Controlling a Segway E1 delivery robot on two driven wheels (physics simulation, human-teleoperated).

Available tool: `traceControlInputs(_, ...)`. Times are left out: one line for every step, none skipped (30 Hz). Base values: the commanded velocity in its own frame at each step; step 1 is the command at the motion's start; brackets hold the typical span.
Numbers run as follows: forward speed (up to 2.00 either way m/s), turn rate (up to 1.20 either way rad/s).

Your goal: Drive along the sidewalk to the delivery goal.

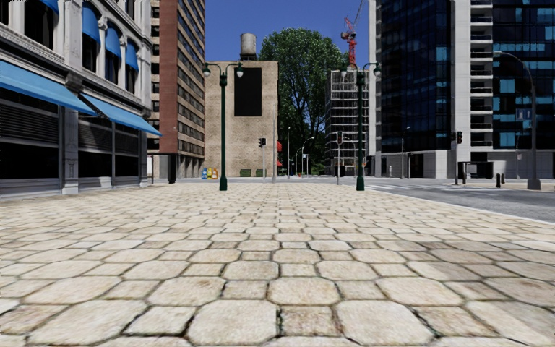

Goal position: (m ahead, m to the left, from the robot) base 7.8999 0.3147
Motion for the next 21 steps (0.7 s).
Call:
traceControlInputs(1.78,0.00)
traceControlInputs(1.78,0.00)
traceControlInputs(1.78,0.00)
traceControlInputs(1.78,0.00)
traceControlInputs(1.78,0.00)
traceControlInputs(1.78,0.00)
traceControlInputs(1.78,0.00)
traceControlInputs(1.78,0.00)
traceControlInputs(1.78,0.00)
traceControlInputs(1.78,0.00)
traceControlInputs(1.78,0.00)
traceControlInputs(1.78,0.00)
traceControlInputs(1.78,0.00)
traceControlInputs(1.78,0.00)
traceControlInputs(1.78,0.00)
traceControlInputs(1.78,0.00)
traceControlInputs(1.78,0.00)
traceControlInputs(1.78,0.00)
traceControlInputs(1.78,0.00)
traceControlInputs(1.78,0.00)
traceControlInputs(1.78,0.00)
